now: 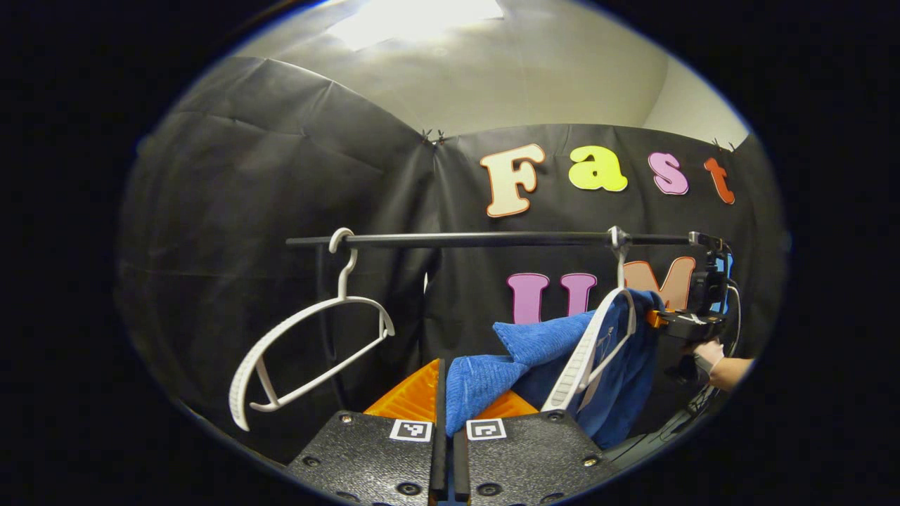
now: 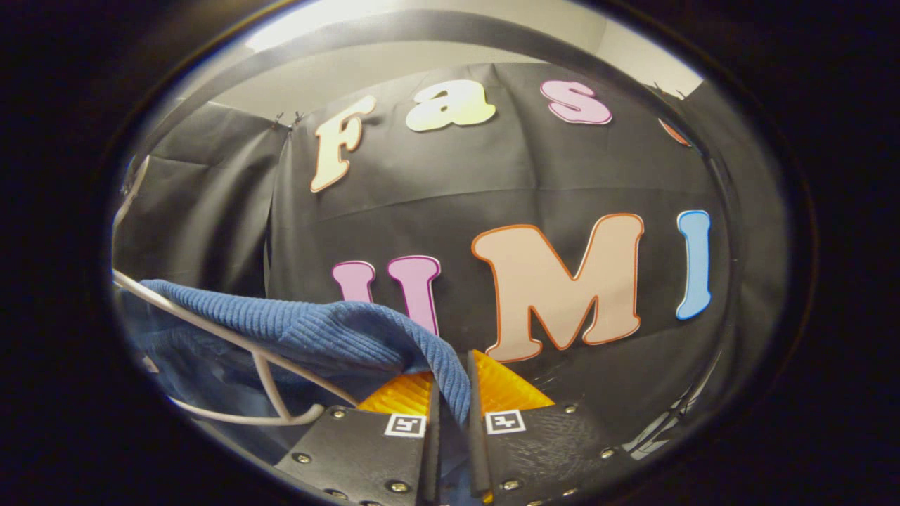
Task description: Grasp the clothes on the hanger with both hands and then place them into the laundry hamper below.
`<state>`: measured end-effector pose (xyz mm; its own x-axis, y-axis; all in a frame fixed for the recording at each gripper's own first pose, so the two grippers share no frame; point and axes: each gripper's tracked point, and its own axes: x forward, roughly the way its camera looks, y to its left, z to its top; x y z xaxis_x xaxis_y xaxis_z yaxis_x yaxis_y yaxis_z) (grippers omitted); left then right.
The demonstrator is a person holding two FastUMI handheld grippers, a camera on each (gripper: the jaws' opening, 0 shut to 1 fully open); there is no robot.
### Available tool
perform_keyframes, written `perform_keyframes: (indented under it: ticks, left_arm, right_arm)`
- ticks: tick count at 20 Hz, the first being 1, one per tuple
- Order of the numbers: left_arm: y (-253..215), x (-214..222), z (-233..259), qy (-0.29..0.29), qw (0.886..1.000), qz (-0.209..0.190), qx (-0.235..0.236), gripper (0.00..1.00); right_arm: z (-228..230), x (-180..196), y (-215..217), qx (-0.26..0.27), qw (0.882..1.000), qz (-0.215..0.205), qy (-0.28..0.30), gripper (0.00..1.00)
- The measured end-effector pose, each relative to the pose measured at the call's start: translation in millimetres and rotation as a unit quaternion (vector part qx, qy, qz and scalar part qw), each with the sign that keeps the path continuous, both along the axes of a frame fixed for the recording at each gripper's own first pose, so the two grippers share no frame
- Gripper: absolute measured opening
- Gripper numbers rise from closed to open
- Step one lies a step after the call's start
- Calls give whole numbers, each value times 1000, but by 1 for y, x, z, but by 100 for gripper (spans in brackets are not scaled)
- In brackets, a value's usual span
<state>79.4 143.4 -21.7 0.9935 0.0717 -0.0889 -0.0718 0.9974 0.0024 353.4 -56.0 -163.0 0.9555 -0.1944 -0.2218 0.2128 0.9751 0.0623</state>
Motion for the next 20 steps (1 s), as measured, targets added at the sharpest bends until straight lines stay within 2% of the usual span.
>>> perform_keyframes:
  ticks: [10,17,20]
  left_arm:
    - [-5,15,-48,21,999,-22,-42,4]
    - [-6,1,-89,56,996,-8,-70,4]
    - [-3,-7,-109,76,995,-1,-68,4]
  right_arm:
    - [-34,-1,-12,-42,998,-8,36,17]
    - [-69,-17,-5,-51,996,3,73,17]
    - [-87,-28,-3,-48,995,4,90,17]
